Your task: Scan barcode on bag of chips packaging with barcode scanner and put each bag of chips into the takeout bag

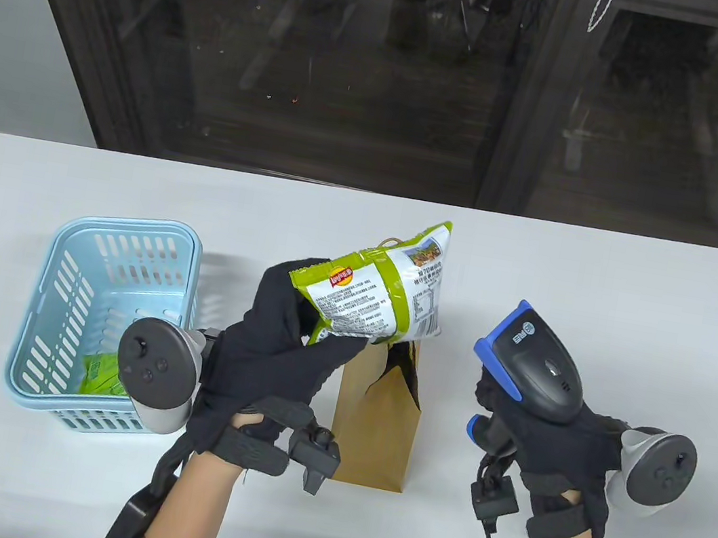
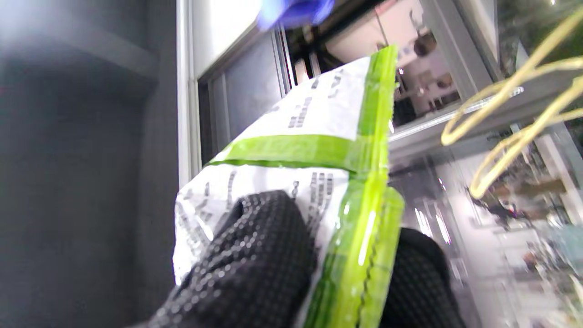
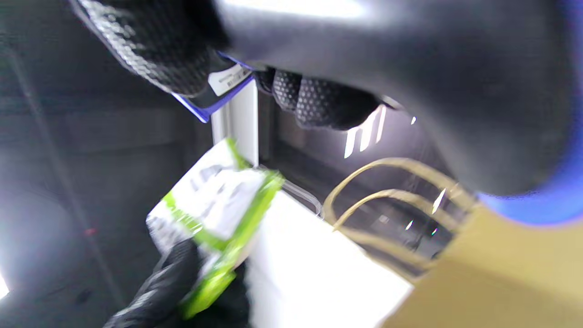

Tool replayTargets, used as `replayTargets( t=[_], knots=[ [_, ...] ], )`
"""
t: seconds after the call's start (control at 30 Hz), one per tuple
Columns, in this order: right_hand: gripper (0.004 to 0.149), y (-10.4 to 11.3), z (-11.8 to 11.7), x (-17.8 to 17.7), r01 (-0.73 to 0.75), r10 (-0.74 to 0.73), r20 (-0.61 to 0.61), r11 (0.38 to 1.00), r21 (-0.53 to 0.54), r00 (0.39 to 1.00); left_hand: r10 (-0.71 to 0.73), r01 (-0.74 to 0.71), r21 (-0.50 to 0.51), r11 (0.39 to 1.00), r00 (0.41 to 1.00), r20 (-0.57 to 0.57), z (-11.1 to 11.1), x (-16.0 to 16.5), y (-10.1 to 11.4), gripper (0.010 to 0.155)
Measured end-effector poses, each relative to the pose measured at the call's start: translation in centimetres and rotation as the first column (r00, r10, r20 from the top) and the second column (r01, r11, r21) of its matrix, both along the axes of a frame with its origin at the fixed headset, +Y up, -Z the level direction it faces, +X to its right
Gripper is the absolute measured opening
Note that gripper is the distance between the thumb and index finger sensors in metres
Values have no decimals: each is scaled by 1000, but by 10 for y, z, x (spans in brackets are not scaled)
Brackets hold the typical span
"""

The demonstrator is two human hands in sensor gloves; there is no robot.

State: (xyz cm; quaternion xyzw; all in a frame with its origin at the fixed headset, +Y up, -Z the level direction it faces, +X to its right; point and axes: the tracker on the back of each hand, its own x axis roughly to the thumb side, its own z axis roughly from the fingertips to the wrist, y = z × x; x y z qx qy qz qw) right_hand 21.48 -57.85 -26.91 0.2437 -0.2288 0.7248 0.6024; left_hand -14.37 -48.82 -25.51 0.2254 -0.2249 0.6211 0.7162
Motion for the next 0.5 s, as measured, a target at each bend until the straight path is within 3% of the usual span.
replayTargets(
  t=[0.1,0.2,0.37,0.5],
  knots=[
    [45,-31,-10,16,-86,90,182,996,-32,979,67,-73,-32,997,987,-148,-6,-12,5,67],
    [45,-54,-18,22,-113,129,263,991,-77,956,62,-84,-81,993,967,-247,-16,-14,4,67],
    [46,-102,-39,24,-184,243,299,960,-212,923,-47,18,-127,992,971,-232,-25,8,-1,65],
    [47,-129,-49,25,-202,292,278,929,-312,915,-183,153,-115,982,926,-331,-20,23,0,65]
  ],
)
